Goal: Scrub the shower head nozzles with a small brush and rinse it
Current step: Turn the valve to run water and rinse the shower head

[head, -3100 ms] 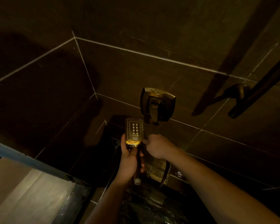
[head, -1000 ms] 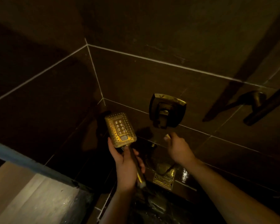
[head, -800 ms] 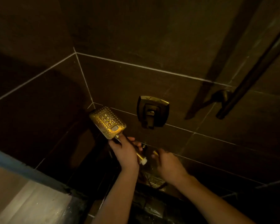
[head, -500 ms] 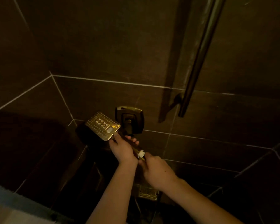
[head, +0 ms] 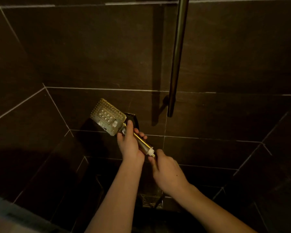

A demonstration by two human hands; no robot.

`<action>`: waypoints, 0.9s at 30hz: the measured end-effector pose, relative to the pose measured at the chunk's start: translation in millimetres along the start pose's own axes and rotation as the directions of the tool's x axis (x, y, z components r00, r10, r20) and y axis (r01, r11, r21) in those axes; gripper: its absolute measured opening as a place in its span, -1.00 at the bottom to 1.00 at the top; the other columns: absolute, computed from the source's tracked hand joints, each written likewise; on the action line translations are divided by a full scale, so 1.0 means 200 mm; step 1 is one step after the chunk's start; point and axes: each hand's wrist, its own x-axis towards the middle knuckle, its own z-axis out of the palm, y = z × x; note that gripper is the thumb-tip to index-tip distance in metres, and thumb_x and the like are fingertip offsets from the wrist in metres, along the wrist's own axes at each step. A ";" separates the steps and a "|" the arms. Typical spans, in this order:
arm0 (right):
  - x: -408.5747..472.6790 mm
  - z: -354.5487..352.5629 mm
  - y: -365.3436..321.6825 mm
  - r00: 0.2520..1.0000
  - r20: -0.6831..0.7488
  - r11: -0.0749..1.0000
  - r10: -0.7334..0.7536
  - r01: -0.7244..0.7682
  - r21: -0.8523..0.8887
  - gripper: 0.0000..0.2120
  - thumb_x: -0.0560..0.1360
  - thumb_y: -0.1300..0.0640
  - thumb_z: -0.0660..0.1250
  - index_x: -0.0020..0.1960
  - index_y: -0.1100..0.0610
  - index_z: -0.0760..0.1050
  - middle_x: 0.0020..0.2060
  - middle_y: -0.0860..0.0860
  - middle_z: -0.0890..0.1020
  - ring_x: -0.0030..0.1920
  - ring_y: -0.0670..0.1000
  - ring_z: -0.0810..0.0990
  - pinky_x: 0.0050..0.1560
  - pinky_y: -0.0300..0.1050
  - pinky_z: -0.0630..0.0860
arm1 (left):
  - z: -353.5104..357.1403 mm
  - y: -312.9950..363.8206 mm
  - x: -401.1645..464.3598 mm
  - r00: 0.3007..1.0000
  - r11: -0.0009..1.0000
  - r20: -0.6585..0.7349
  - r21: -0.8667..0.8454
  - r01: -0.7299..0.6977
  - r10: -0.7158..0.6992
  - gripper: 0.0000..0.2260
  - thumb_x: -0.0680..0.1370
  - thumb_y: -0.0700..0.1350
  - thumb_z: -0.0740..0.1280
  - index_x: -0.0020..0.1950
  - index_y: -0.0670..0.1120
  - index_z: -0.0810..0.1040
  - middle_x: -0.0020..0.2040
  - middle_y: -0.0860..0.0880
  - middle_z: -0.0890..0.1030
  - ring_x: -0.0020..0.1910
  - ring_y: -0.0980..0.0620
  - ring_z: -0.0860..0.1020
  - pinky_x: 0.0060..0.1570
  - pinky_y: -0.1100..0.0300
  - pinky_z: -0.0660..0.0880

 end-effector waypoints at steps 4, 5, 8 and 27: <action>-0.02 -0.02 0.00 1.000 0.006 1.000 0.009 -0.009 0.012 -0.91 0.64 -0.06 0.13 0.08 -0.08 0.33 -0.27 -0.10 0.57 -0.35 -0.12 0.58 -0.35 -0.14 0.57 | 0.02 0.02 -0.02 0.999 0.998 -0.002 0.040 -0.038 0.038 -0.75 0.59 -0.06 0.44 0.20 -0.09 0.51 -0.30 -0.04 0.57 -0.41 0.07 0.59 -0.36 0.13 0.56; -0.02 -0.03 0.01 1.000 0.009 1.000 0.013 -0.013 0.014 -0.90 0.64 -0.07 0.13 0.09 -0.07 0.34 -0.27 -0.08 0.58 -0.35 -0.12 0.58 -0.35 -0.12 0.59 | 0.02 0.02 -0.02 0.999 0.999 -0.009 0.037 -0.036 0.036 -0.74 0.59 -0.05 0.44 0.22 -0.08 0.50 -0.29 -0.04 0.58 -0.40 0.07 0.60 -0.33 0.13 0.58; -0.02 -0.05 0.01 1.000 0.020 1.000 0.024 -0.024 0.009 -0.91 0.63 -0.08 0.13 0.07 -0.09 0.33 -0.27 -0.07 0.58 -0.34 -0.11 0.59 -0.34 -0.09 0.60 | 0.01 0.04 -0.04 0.999 1.000 -0.036 -0.010 -0.005 0.005 -0.75 0.60 -0.03 0.42 0.23 -0.03 0.49 -0.29 -0.02 0.59 -0.38 0.07 0.62 -0.31 0.12 0.61; -0.05 -0.11 0.04 0.992 0.078 0.984 -0.100 0.110 -0.140 -0.81 0.62 -0.08 0.17 0.18 -0.06 0.38 -0.21 -0.09 0.58 -0.28 -0.12 0.60 -0.26 -0.07 0.63 | -0.11 0.10 -0.06 0.942 0.928 0.141 -0.175 0.328 -0.306 -0.67 0.55 -0.09 0.35 -0.38 0.00 0.35 -0.46 0.06 0.26 -0.51 0.08 0.25 -0.32 0.16 0.29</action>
